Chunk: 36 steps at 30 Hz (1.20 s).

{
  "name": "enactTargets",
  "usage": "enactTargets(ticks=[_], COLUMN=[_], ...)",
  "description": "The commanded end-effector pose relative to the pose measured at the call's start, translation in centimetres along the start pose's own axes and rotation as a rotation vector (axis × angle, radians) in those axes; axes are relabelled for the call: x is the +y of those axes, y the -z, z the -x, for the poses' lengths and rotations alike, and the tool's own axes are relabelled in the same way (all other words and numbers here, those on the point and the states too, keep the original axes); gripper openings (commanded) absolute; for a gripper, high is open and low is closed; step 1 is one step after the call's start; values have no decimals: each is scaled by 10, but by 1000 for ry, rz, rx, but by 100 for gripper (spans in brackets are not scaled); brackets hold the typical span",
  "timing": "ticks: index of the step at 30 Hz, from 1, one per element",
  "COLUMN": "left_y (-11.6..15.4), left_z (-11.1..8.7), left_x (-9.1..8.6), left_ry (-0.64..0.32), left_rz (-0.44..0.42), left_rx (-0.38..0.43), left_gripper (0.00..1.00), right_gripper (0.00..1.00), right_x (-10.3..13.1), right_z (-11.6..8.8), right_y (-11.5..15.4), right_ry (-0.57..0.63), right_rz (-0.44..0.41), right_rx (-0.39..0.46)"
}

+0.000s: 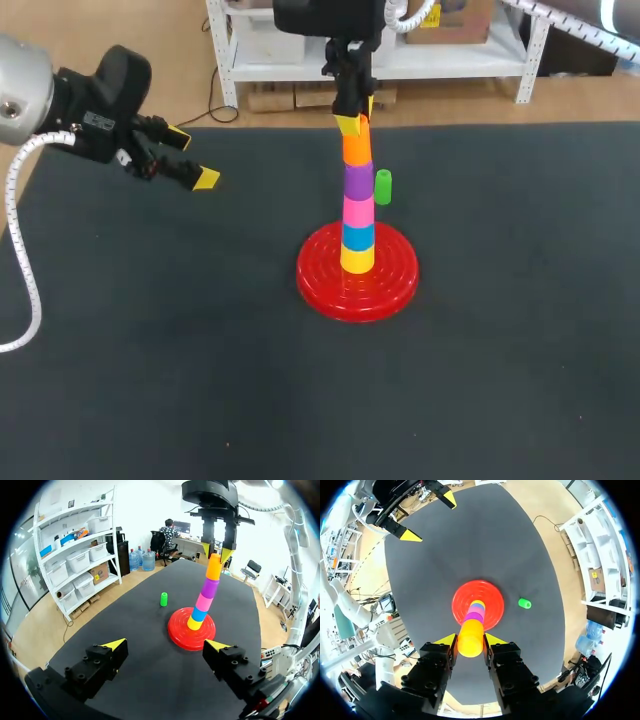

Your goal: Pick up and stack the cylinders on the red base in this order: pink,purple,orange,green

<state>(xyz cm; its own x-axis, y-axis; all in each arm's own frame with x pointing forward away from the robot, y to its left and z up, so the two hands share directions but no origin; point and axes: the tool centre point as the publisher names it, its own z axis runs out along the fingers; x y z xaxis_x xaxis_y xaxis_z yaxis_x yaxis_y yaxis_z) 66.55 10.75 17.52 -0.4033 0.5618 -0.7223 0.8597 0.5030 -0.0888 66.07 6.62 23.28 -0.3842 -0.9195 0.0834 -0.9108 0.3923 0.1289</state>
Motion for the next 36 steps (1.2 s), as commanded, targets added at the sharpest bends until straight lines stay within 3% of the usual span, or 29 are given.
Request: enactTargets(ticks=[1,32,33,34,35,36], left_y=[0,0,0,0,0,0], left_z=[-1,-1,-1,-1,-1,-1], left_x=[1,1,1,1,1,1], left_ry=[-1,-1,-1,-1,-1,-1], left_rz=[-1,-1,-1,-1,-1,-1], left_rx=[-3,-3,-3,-3,-3,-3], left_gripper=[100,100,100,100,100,100], right_gripper=[0,0,16,45,100,100], right_x=[5,-6,-4,-3,-1,0], right_z=[-7,1,1,1,1,0], right_y=[1,-27,-25,-23,-20,-16], right_ry=[2,-21,-12,-6,0,7], right_rz=[-15,49,51,44,42,42], right_rx=[-20,7,-3,-9,-20,-30])
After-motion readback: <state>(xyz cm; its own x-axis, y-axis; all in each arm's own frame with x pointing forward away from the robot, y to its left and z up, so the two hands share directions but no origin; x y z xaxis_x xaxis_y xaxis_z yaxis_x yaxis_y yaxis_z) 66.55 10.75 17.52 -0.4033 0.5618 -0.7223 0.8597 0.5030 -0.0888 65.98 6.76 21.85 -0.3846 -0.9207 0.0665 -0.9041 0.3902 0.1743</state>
